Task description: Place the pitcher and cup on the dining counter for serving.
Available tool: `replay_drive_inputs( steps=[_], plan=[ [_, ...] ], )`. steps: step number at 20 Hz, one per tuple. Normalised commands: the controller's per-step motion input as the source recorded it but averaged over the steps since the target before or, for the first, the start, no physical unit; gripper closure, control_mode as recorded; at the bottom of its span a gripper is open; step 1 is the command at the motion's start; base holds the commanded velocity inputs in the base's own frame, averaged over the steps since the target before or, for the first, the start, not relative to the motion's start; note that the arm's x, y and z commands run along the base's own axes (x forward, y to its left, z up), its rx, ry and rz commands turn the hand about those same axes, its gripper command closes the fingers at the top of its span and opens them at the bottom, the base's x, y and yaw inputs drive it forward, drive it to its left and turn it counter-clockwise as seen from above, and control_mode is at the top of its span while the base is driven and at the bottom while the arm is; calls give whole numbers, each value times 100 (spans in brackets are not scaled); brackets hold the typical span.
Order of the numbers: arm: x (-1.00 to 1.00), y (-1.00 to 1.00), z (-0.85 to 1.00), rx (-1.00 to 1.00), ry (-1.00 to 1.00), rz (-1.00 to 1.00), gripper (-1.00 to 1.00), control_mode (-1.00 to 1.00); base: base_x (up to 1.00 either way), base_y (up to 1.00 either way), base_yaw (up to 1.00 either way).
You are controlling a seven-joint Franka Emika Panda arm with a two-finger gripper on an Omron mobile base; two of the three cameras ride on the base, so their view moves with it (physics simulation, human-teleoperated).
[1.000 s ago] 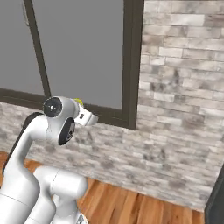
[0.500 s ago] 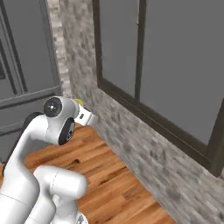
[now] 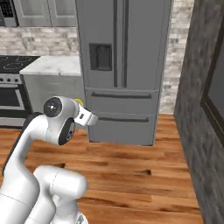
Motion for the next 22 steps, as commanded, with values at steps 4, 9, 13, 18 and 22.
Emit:
replay_drive_inputs(
  steps=[4,9,13,18,22],
  plan=[
    [0,0,0,0,0,0,100,100,-13,0,100],
    [0,0,0,0,0,0,100,100,-10,0,100],
    [0,0,0,0,0,0,100,100,0,0,100],
    [0,0,0,0,0,0,100,100,0,0,100],
    [0,0,0,0,0,0,100,100,0,0,100]
  ],
)
